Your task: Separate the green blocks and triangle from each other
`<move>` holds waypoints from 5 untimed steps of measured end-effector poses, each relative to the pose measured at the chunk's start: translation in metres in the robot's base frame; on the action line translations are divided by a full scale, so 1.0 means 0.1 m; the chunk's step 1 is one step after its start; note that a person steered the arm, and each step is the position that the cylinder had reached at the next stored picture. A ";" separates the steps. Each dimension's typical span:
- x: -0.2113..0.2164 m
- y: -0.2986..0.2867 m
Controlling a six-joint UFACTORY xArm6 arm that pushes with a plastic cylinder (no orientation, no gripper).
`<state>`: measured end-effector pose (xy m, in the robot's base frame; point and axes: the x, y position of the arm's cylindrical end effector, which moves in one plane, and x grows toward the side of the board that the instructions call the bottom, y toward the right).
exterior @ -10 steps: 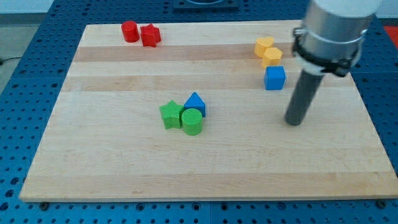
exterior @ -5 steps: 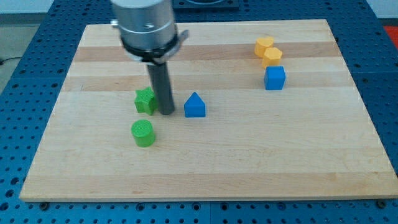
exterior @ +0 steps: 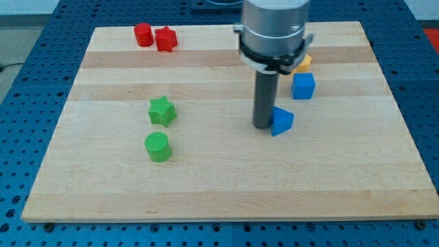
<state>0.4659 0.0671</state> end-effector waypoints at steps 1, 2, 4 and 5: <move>0.00 0.26; 0.02 0.35; 0.52 0.40; 0.52 0.71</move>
<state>0.5174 0.1385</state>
